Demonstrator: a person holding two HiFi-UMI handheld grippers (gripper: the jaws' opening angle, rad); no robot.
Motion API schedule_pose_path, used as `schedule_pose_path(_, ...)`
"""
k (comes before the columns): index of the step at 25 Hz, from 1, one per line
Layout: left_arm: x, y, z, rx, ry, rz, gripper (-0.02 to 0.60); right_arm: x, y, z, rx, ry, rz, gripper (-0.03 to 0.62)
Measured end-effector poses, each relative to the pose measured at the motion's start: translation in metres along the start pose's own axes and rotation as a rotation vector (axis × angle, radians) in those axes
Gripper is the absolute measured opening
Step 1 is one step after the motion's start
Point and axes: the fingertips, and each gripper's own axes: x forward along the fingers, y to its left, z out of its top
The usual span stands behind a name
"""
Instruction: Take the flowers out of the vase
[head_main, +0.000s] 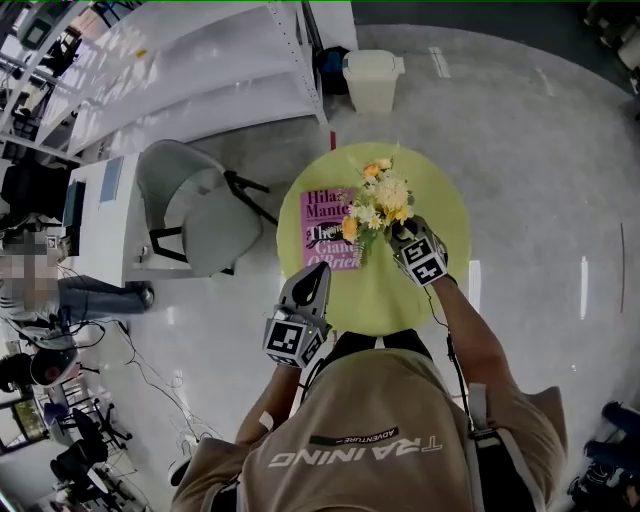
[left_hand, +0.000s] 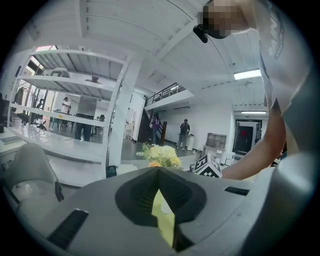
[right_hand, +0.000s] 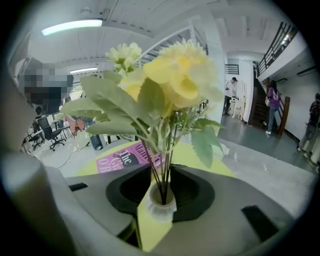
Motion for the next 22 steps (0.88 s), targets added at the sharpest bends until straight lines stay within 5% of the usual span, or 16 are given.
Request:
schedule_pose_path(11,-0.005,0.005,-0.005,-0.014,0.000,0.023,0.002,-0.002,-0.003,-0.001,0.023,-0.026,0.004,0.071)
schedule_pose_path(22,0.001,-0.016,-0.002,0.006,-0.018,-0.019,0.002,-0.041,-0.014,0.046,0.095,-0.184,-0.024,0.051)
